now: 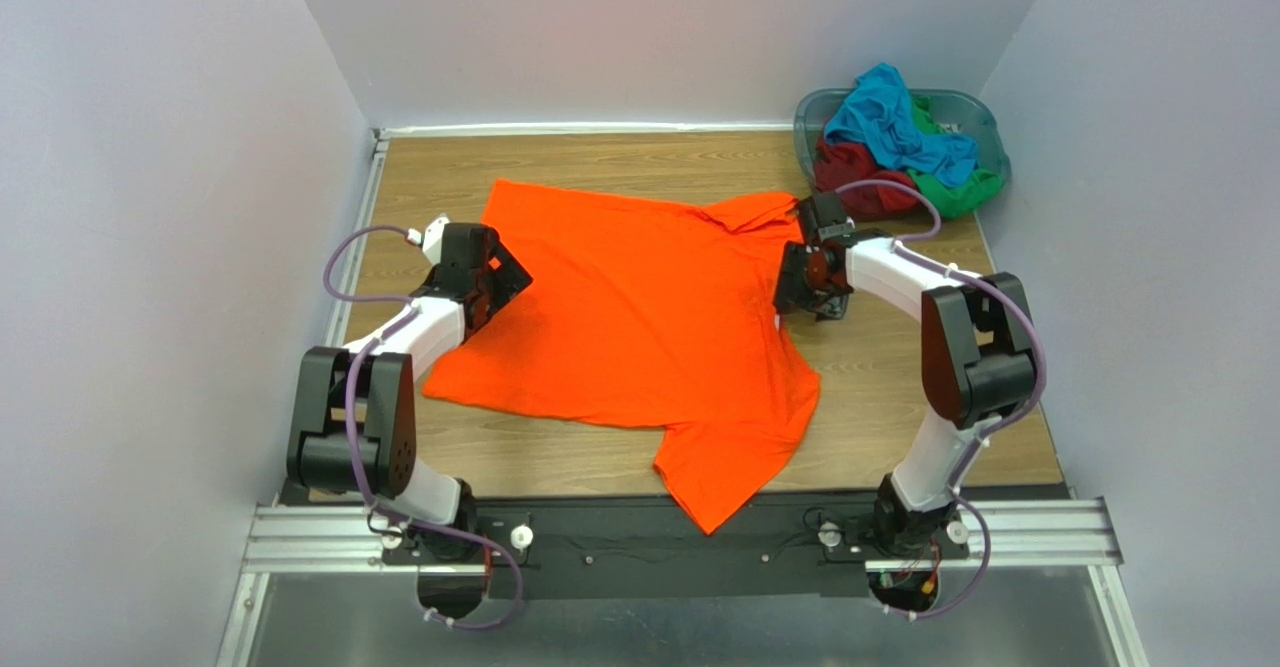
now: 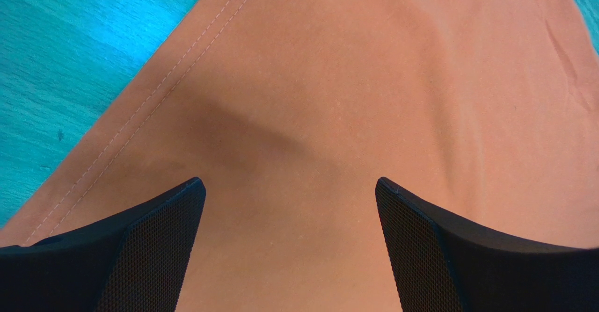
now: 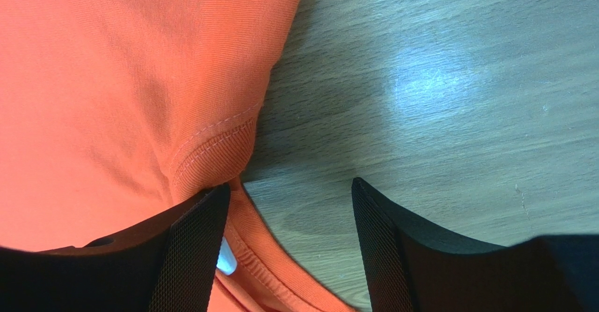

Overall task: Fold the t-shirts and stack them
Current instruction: Flatten the tshirt out

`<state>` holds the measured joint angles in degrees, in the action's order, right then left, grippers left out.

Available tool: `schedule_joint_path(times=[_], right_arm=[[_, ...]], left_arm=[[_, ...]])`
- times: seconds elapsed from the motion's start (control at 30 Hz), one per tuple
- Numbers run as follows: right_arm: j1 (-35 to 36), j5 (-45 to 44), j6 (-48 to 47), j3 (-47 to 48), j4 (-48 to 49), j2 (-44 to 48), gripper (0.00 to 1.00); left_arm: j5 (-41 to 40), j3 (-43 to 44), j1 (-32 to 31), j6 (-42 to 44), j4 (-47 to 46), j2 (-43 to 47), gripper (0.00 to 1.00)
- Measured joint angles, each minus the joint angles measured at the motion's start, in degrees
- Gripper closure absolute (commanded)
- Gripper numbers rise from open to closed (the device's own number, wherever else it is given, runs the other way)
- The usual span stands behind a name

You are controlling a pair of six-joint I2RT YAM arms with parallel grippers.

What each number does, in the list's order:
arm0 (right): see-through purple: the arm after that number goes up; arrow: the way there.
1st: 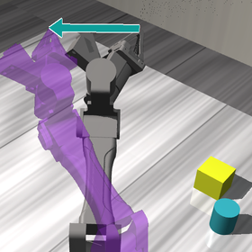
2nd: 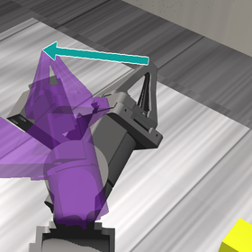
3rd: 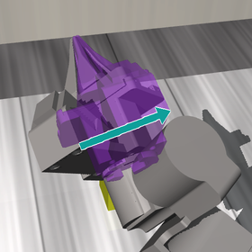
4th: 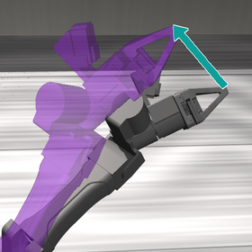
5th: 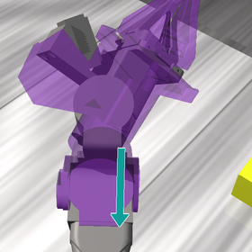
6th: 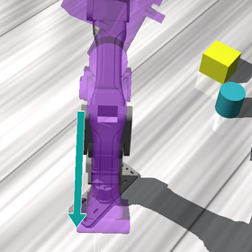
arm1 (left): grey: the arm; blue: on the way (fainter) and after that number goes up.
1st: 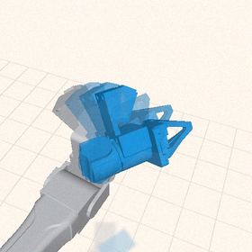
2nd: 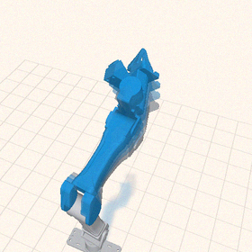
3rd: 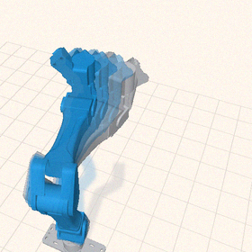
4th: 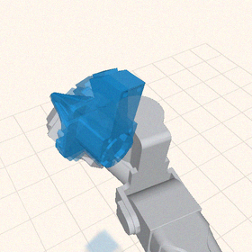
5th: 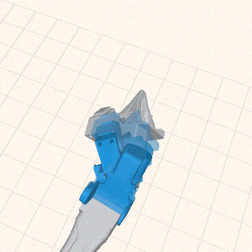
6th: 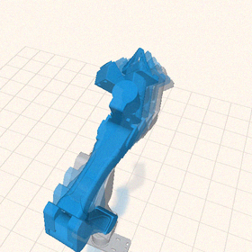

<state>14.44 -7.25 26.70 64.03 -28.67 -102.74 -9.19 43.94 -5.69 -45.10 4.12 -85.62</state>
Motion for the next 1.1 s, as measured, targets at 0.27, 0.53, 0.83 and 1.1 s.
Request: schedule_joint_path(times=[0.27,0.53,0.83,1.1], right_arm=[[0.02,-1.57,0.13,-2.69,2.12,1.77,0.29],[0.09,-7.72,1.88,-5.33,1.81,3.67,0.29],[0.07,-7.34,-0.04,-6.08,-0.28,5.44,0.3],[0.22,-1.2,-3.06,-6.25,-1.4,9.79,0.3]], left_arm=[[-1.01,0.57,0.0,0.33,0.31,-0.66,0.01],[-1.95,0.57,0.72,0.96,1.11,-1.09,0.02],[-2.16,0.57,1.25,1.38,1.33,-1.38,0.01],[-2.14,0.57,1.25,1.49,1.27,-2.47,0.02]])
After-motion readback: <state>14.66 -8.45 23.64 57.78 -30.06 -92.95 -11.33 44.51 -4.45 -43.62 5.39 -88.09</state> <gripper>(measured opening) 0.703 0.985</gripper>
